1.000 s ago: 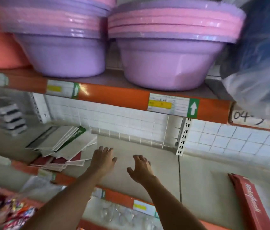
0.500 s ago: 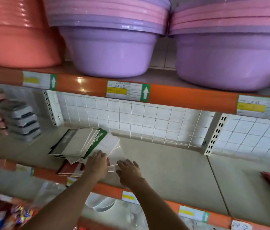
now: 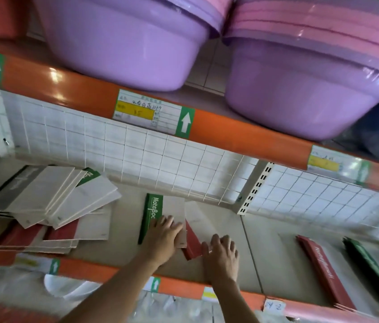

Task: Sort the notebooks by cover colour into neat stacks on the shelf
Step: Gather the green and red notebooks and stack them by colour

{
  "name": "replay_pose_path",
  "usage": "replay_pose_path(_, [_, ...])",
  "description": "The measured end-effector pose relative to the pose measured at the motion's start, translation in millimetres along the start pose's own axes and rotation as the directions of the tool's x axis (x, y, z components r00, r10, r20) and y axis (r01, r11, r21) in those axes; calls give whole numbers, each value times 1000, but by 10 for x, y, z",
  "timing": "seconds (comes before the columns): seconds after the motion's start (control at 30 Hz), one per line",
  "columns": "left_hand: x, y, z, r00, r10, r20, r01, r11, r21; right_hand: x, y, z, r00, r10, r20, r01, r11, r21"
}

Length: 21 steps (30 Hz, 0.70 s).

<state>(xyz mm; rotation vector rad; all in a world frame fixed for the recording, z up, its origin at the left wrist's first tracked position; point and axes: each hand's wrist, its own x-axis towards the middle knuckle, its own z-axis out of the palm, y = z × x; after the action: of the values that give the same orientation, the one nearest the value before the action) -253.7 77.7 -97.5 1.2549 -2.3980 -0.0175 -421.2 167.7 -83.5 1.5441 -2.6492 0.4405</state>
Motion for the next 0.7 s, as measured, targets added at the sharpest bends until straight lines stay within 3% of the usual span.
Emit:
replay_pose_path(0.1, [38, 1, 33, 964, -264, -39, 267, 960, 84, -3, 105, 47, 997, 29, -76, -24, 998, 67])
replay_pose_path(0.17, [34, 18, 35, 934, -353, -48, 356, 927, 115, 17, 95, 43, 997, 37, -63, -34, 999, 39])
replay_pose_path(0.3, [29, 19, 55, 913, -408, -13, 405, 903, 143, 10, 49, 44, 995, 101, -3, -101, 995, 8])
replay_pose_path(0.5, [55, -85, 137, 954, -268, -133, 267, 963, -24, 94, 123, -40, 960, 248, 132, -263, 959, 107])
replay_pose_path(0.63, [39, -91, 22, 858, -505, -100, 502, 863, -53, 95, 155, -45, 960, 252, 126, -271, 948, 168])
replay_pose_path(0.7, [37, -70, -18, 833, -547, -83, 546, 837, -40, 82, 150, -55, 963, 244, 117, -264, 939, 218])
